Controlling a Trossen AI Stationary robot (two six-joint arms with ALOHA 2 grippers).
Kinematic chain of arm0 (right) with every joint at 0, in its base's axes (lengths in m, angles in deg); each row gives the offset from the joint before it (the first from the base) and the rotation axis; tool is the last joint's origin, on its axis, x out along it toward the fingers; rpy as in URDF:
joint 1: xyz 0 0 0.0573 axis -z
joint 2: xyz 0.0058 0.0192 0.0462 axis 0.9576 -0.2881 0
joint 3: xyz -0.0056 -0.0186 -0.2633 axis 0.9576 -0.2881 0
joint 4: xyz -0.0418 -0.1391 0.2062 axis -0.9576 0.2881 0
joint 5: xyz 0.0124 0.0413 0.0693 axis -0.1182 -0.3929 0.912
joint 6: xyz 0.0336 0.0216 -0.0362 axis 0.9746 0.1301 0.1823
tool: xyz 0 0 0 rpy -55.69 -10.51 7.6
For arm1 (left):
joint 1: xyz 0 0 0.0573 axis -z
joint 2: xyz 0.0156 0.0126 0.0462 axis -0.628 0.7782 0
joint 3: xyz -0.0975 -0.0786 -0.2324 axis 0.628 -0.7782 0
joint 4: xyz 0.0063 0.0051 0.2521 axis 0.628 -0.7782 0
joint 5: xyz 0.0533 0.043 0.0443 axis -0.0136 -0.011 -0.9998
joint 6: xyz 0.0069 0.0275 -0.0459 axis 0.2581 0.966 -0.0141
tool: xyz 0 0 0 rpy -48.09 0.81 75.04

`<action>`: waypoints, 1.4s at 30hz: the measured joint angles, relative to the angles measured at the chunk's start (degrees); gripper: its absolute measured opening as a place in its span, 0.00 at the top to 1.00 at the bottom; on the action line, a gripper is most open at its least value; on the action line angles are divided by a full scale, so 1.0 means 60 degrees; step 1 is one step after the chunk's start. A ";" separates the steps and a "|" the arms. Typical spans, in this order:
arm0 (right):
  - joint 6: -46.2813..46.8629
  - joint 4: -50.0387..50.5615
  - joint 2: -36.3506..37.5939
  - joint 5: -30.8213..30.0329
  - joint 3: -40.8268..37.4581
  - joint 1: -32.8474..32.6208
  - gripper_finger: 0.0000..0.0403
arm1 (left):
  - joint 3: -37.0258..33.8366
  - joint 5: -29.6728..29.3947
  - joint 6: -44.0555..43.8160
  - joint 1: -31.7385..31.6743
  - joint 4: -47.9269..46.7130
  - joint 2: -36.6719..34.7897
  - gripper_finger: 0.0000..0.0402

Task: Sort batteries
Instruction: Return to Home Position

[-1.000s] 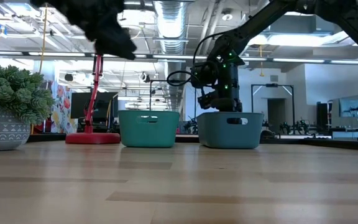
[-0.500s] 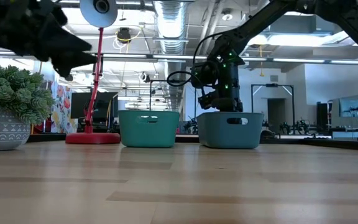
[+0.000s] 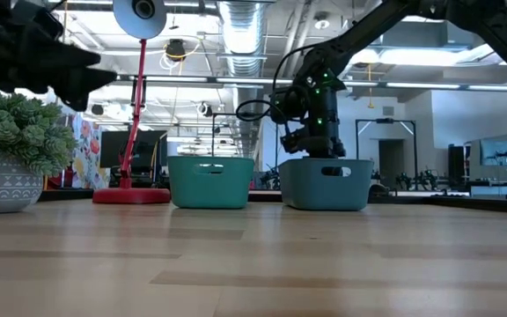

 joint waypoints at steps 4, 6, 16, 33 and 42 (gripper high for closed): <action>-0.0067 0.0141 0.0022 0.0000 0.0327 0.0034 0.31 | -0.0018 -0.0217 0.0213 -0.0033 0.0060 0.0339 0.52; -0.0239 0.0321 0.0022 0.0003 0.0663 0.0042 0.31 | -0.0022 -0.0373 0.0278 -0.0036 -0.0094 0.0368 0.52; -0.1132 0.1556 0.0029 -0.0004 0.3091 0.0044 0.31 | -0.0043 -0.0387 -0.0261 -0.0033 -0.0106 0.0569 0.52; -0.2227 0.3142 0.0075 0.2513 0.3750 0.0446 0.31 | -0.0054 -0.0386 -0.0230 -0.0033 -0.0108 0.0569 0.52; -0.0965 0.3376 0.0270 0.2598 0.3752 0.1233 0.31 | -0.0058 -0.0386 -0.0266 -0.0033 -0.0108 0.0569 0.52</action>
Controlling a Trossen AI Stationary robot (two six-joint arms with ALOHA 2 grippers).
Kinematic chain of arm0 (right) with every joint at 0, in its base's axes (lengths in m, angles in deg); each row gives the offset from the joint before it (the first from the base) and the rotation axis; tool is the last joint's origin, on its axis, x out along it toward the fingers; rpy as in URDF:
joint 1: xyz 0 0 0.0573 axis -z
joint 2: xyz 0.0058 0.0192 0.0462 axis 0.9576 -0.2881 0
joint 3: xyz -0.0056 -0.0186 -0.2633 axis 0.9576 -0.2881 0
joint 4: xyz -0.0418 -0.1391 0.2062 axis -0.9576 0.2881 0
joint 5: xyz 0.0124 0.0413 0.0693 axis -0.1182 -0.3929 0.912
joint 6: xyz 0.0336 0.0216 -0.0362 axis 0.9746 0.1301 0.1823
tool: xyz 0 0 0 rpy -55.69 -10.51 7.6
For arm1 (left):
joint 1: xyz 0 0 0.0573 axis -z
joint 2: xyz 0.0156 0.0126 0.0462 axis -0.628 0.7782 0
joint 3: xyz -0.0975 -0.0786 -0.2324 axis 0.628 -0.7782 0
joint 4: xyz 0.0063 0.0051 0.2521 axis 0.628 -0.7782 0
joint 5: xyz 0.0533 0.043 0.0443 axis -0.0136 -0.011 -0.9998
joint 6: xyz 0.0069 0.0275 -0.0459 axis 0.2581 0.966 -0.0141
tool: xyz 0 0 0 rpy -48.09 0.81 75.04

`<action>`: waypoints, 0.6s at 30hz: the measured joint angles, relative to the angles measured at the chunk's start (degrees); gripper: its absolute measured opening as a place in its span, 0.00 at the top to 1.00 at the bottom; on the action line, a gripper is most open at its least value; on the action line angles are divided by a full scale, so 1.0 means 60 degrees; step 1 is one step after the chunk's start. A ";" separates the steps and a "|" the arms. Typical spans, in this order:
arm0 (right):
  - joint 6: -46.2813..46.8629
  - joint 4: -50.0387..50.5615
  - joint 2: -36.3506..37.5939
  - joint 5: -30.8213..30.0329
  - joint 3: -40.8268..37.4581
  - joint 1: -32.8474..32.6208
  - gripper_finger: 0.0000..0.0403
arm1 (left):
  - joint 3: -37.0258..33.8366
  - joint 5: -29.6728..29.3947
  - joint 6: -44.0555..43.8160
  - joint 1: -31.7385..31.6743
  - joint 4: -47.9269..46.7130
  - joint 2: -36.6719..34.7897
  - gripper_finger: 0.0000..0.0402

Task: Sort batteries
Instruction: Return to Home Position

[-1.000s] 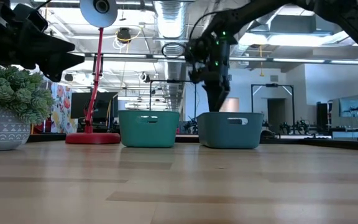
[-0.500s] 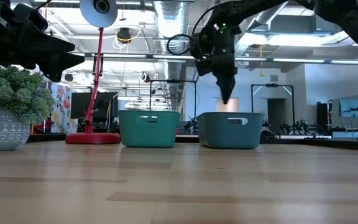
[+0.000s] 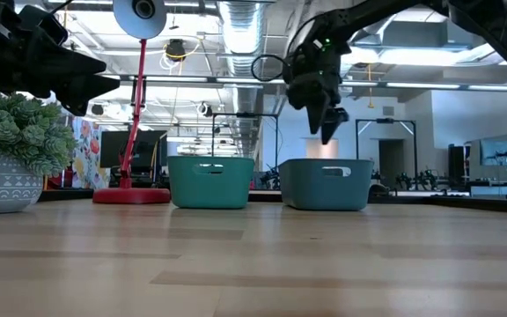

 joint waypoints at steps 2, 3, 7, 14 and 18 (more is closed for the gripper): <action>0.1205 0.0102 -0.0019 -0.0122 -0.0001 0.0181 0.31 | 0.0000 0.0000 0.0006 0.0000 0.0000 0.0000 0.52; 0.1598 0.0108 -0.0019 -0.0246 -0.0001 0.0266 0.31 | 0.0000 0.0000 0.0027 0.0000 0.0004 0.0000 0.52; 0.2121 -0.0058 -0.0023 -0.0741 -0.0001 0.0522 0.31 | 0.0000 0.0000 0.0000 0.0000 0.0004 -0.0004 0.52; 0.0789 -0.0130 -0.0021 -0.0751 -0.0001 0.0524 0.31 | 0.0000 0.0000 0.0000 0.0000 0.0004 0.0000 0.52; 0.0562 -0.0732 0.0260 -0.0748 -0.0008 0.0298 0.31 | 0.0000 0.0000 0.0036 0.0000 0.0004 0.0000 0.52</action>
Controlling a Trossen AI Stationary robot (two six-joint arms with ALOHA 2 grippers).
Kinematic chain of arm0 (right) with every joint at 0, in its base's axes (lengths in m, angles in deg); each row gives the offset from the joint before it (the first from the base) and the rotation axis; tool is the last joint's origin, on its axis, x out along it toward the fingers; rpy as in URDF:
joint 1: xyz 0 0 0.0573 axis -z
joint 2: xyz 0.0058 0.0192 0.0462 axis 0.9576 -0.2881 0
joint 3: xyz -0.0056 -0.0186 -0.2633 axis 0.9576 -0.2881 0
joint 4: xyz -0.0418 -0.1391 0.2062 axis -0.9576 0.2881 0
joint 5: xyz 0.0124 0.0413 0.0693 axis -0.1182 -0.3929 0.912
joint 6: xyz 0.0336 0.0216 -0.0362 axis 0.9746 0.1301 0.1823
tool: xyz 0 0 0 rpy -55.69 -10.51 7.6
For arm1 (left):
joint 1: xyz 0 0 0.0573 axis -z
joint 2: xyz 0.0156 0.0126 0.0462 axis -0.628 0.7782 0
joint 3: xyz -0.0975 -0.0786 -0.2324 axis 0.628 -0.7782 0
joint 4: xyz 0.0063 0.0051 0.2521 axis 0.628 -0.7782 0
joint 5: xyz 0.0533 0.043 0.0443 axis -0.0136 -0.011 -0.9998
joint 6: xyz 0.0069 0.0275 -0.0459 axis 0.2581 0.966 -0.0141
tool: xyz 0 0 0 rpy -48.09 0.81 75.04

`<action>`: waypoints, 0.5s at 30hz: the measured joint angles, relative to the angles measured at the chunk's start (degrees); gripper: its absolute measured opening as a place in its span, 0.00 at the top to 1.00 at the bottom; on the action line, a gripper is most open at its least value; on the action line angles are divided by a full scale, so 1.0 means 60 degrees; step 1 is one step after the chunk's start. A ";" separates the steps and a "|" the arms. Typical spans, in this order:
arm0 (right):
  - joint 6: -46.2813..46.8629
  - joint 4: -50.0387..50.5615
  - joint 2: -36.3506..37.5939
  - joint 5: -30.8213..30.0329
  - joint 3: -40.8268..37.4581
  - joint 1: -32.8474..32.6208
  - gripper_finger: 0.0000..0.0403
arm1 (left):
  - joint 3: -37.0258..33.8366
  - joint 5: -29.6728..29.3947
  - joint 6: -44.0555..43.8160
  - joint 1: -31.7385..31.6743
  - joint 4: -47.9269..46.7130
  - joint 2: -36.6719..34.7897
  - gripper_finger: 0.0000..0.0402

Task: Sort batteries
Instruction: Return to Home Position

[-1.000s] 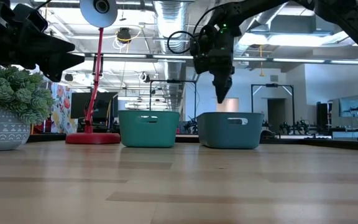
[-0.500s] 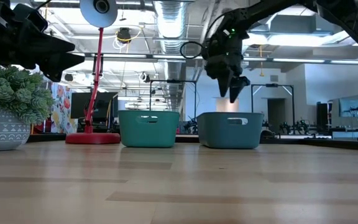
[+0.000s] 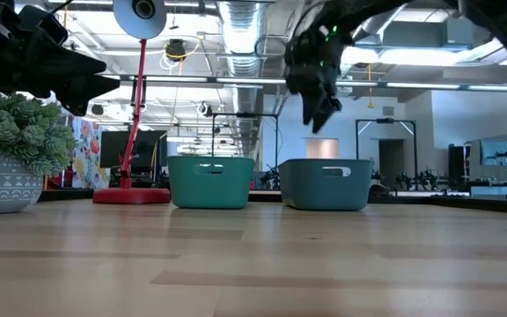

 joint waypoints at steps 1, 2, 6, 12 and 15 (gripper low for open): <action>-0.0012 -0.0181 0.0158 -0.0004 0.0000 -0.0078 0.31 | 0.0000 0.0000 0.0000 0.0000 0.0000 0.0000 0.52; -0.0052 -0.0359 0.0326 -0.0004 0.0000 -0.0168 0.31 | 0.0000 0.0000 -0.0031 -0.0001 0.0000 0.0000 0.52; -0.0077 -0.1357 0.1152 0.0000 -0.0445 -0.0602 0.31 | 0.0000 0.0000 -0.0004 0.0000 0.0000 0.0000 0.52; 0.0400 -0.4147 0.3403 0.0001 -0.4320 -0.1136 0.31 | 0.0000 0.0000 -0.0027 -0.0002 0.0000 -0.0002 0.52; 0.0994 -0.5403 0.4682 -0.0007 -0.6548 -0.1371 0.31 | -0.0004 0.0000 -0.0002 -0.0001 0.0000 -0.0003 0.52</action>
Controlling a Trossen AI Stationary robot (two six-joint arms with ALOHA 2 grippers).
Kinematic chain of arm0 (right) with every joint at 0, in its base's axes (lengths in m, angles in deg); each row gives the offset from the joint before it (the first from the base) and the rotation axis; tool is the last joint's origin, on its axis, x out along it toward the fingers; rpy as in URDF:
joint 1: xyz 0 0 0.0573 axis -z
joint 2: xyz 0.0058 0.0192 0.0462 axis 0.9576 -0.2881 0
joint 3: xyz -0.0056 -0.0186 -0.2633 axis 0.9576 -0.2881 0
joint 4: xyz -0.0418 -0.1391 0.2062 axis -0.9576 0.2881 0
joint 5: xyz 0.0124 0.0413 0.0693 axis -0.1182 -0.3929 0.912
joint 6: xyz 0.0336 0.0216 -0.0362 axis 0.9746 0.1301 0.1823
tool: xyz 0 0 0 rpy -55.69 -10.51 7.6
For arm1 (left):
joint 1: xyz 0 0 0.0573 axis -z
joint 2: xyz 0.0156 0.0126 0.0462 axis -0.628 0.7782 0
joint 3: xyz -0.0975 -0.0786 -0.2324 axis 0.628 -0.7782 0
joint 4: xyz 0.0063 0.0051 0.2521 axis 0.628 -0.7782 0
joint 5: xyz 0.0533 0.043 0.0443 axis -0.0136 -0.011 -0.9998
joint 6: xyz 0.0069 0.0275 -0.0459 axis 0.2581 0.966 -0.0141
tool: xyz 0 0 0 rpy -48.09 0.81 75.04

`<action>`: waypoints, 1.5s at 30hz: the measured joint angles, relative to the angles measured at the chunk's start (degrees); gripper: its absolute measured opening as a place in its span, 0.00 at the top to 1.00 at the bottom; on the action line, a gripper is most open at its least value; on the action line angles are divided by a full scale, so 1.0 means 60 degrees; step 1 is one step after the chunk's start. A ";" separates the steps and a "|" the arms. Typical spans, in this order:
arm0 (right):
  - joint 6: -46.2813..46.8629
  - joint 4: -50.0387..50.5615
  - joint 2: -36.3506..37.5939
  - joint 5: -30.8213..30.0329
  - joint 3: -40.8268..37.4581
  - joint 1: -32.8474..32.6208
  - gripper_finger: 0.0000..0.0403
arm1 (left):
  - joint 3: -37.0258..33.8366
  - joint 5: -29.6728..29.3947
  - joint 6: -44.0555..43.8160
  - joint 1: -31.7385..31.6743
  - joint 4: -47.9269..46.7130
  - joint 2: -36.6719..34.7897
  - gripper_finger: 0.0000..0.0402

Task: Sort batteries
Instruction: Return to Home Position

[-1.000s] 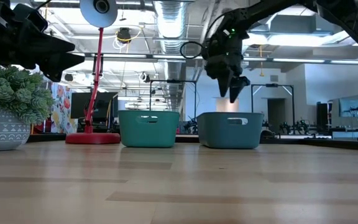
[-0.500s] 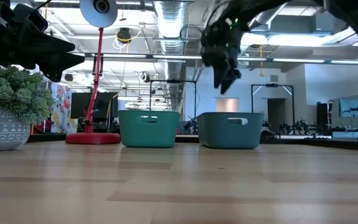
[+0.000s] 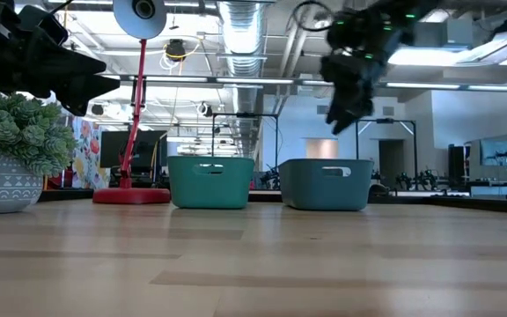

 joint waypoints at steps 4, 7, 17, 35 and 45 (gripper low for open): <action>0.0488 -0.1674 0.1729 0.0004 -0.2659 -0.0484 0.31 | 0.0000 0.0000 -0.0028 -0.0001 0.0000 -0.0001 0.52; 0.0937 -0.2471 0.2911 0.0007 -0.4251 -0.0831 0.31 | 0.0000 0.0000 0.0001 0.0002 0.0000 -0.0001 0.52; 0.2372 -0.2974 0.5934 0.0000 -0.7484 -0.1697 0.31 | 0.0000 0.0000 -0.0035 0.0001 0.0000 0.0003 0.52; 0.1929 -0.7577 0.8861 0.0003 -1.1082 -0.3258 0.31 | 0.0000 0.0003 -0.0001 0.0001 0.0000 -0.0001 0.52; 0.2238 -0.7692 1.0425 -0.0023 -1.2069 -0.4404 0.31 | 0.0000 0.0004 -0.0035 0.0002 0.0000 0.0002 0.52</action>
